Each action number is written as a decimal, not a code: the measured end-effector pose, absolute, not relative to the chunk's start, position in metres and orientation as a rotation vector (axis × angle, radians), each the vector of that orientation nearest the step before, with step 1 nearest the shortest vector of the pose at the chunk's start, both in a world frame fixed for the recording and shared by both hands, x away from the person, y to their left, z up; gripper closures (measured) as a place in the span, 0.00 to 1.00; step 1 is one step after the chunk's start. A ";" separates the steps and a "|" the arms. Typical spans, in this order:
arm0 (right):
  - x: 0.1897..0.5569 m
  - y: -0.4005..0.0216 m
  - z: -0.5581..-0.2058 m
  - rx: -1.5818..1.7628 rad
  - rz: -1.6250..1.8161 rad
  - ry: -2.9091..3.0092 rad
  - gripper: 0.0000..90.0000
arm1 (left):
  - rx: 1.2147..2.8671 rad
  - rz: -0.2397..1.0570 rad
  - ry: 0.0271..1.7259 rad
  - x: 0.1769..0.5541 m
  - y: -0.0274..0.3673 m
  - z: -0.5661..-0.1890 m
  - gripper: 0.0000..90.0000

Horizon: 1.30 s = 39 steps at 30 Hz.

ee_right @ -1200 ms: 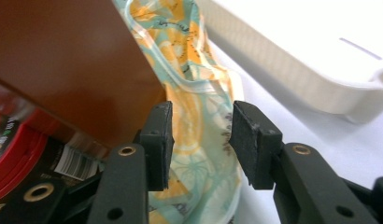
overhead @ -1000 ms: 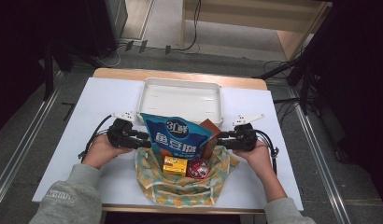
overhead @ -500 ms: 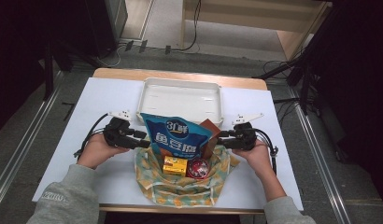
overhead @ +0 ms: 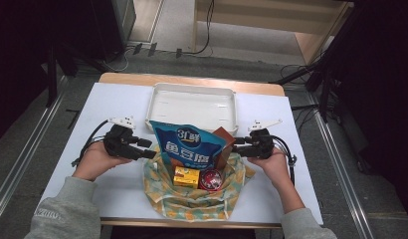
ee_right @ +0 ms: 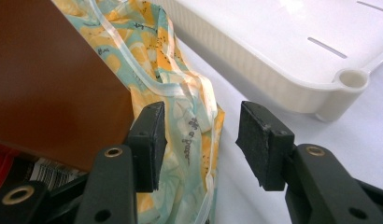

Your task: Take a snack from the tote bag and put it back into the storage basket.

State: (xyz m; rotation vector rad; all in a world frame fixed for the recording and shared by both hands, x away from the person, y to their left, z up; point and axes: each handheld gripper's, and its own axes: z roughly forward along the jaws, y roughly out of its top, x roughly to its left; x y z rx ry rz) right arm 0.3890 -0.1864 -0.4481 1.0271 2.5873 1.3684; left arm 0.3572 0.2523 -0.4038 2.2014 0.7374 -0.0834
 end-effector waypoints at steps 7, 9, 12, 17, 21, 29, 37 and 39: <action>0.390 -0.186 -0.448 1.020 1.370 2.584 0.58 | 2.197 -0.089 0.721 0.351 0.249 -0.390 0.50; 0.390 -0.185 -0.448 1.017 1.368 2.580 0.58 | 2.192 -0.095 0.715 0.349 0.247 -0.385 0.50; 0.390 -0.185 -0.447 1.020 1.368 2.575 0.58 | 2.187 -0.093 0.700 0.347 0.244 -0.378 0.50; 0.390 -0.185 -0.448 1.026 1.356 2.572 0.57 | 2.185 -0.088 0.676 0.344 0.240 -0.365 0.50; 0.391 -0.186 -0.448 1.025 1.357 2.568 0.57 | 2.191 -0.080 0.670 0.343 0.238 -0.359 0.51; 0.391 -0.185 -0.448 1.030 1.353 2.574 0.58 | 2.192 -0.088 0.647 0.343 0.237 -0.344 0.52; 0.391 -0.184 -0.449 1.034 1.348 2.577 0.58 | 2.209 -0.082 0.620 0.343 0.231 -0.333 0.52; 0.391 -0.184 -0.449 1.034 1.350 2.577 0.58 | 2.207 -0.074 0.613 0.344 0.230 -0.329 0.52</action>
